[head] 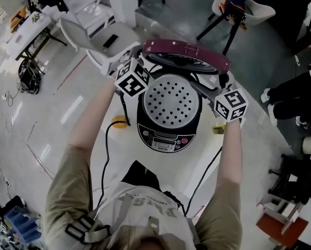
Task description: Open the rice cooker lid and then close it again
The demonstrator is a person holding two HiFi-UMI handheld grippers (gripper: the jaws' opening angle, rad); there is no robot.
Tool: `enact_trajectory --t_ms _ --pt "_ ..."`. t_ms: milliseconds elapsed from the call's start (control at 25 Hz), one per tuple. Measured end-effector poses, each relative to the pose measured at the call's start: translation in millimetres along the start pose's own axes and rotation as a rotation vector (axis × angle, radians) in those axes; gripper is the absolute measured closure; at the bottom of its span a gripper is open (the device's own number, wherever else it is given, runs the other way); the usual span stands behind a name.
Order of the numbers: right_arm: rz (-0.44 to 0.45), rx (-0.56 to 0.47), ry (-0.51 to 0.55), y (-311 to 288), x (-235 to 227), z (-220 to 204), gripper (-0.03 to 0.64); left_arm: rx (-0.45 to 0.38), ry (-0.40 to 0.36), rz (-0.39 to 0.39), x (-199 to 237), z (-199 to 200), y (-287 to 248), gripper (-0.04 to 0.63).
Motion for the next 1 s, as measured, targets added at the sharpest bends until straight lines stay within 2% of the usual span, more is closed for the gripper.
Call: enact_trajectory --t_ms 680,1000 --pt "0.051 0.136 0.165 42.5 35.2 -28.6 0.104 0.083 -0.095 -0.012 -43.7 -22.9 29.9 0.123" --pt "0.053 0.157 0.176 49.5 39.9 -28.7 0.077 0.125 -0.159 -0.019 -47.7 -24.5 36.2 0.103"
Point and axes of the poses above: the fingertips, and each gripper's own axes: y backward along the fingers, x to its left, z out of its top, the point moved 1 cm from there along y, backward along the fingers, and after that the axes turned 8 degrees about -z, right-handed, at the moved point
